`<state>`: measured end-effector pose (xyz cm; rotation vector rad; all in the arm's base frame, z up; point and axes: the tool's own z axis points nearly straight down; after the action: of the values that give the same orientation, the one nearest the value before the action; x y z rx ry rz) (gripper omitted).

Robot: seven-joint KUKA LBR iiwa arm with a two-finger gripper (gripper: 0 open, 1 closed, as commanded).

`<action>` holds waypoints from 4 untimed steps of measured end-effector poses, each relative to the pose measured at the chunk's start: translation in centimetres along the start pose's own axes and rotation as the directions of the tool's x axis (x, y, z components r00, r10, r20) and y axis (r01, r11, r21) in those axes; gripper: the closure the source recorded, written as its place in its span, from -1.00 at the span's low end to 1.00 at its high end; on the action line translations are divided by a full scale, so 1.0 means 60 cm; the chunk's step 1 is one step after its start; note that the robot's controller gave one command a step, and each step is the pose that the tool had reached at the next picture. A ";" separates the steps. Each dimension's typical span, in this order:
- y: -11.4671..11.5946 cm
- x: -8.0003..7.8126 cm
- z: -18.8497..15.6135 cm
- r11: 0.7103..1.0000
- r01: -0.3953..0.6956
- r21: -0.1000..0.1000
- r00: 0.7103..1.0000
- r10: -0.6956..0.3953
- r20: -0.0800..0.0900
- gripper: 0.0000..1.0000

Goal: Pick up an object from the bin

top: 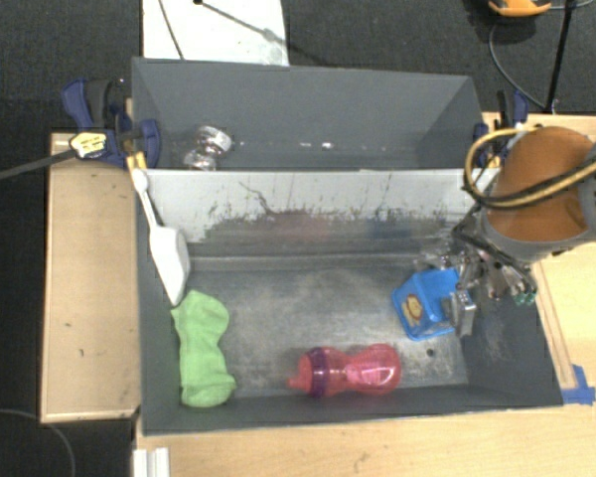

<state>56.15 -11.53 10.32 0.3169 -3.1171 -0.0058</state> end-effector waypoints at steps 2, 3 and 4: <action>0.000 0.000 -0.004 1.000 0.001 0.002 1.000 -0.001 0.005 1.00; 0.001 0.001 -0.013 1.000 0.001 0.003 1.000 -0.002 0.007 1.00; 0.002 0.000 -0.045 1.000 0.002 0.005 1.000 -0.002 0.013 1.00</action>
Offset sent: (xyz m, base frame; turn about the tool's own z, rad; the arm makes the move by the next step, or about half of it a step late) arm 0.0001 0.0001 0.0000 0.0000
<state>56.15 -11.43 13.01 0.3215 -3.1307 -0.0005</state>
